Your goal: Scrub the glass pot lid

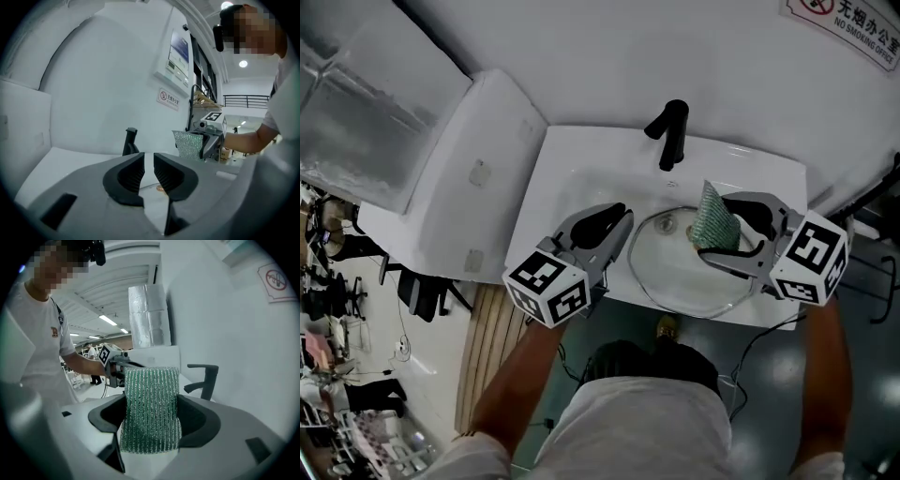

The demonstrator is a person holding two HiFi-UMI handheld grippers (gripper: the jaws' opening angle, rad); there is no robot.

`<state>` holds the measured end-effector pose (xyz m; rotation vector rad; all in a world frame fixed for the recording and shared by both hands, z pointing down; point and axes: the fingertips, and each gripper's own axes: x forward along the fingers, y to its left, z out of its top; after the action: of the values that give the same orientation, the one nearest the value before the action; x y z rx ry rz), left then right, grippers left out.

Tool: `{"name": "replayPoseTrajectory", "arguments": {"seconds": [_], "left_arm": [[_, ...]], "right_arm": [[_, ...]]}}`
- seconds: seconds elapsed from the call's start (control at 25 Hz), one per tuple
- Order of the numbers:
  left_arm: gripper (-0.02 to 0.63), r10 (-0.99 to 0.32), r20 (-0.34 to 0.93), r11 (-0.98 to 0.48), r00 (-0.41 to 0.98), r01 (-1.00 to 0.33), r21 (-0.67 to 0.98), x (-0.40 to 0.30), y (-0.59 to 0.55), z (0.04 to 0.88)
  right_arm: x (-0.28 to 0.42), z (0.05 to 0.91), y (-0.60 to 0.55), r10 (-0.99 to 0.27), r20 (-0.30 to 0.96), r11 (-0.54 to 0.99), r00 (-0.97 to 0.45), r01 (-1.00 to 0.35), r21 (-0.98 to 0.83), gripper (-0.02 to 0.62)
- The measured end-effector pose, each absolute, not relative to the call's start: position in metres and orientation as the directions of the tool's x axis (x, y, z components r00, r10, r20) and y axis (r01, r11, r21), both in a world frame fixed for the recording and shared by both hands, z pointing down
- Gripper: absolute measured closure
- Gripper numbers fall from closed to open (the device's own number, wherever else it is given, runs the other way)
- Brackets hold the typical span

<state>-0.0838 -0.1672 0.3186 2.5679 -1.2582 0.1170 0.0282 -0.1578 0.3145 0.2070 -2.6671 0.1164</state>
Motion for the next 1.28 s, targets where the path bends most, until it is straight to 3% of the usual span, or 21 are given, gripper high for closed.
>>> {"name": "replayPoseTrajectory", "arguments": {"seconds": [0.12,0.48,0.76,1.28], "left_arm": [[0.509,-0.739,0.254,-0.578,0.624,-0.781,0.237,-0.085,-0.175,0.338],[0.448,-0.622,0.435,-0.522,0.651,-0.759,0.388,-0.089,-0.198,0.404],[0.423,-0.525,0.542,-0.445,0.657,-0.754,0.483,-0.092,-0.202,0.453],[0.417,-0.453,0.61,-0.31,0.65,-0.756,0.576,-0.095,-0.207,0.495]], "right_arm": [[0.024,0.329,-0.167,-0.076,0.494,0.989,-0.866,-0.13,-0.075,0.258],[0.012,0.385,-0.204,0.034,0.6,0.975,-0.799,-0.106,-0.196,0.258],[0.0,0.421,-0.222,0.118,0.656,0.966,-0.746,-0.066,-0.249,0.258],[-0.037,0.456,-0.248,0.224,0.661,0.943,-0.716,-0.012,-0.333,0.258]]}}
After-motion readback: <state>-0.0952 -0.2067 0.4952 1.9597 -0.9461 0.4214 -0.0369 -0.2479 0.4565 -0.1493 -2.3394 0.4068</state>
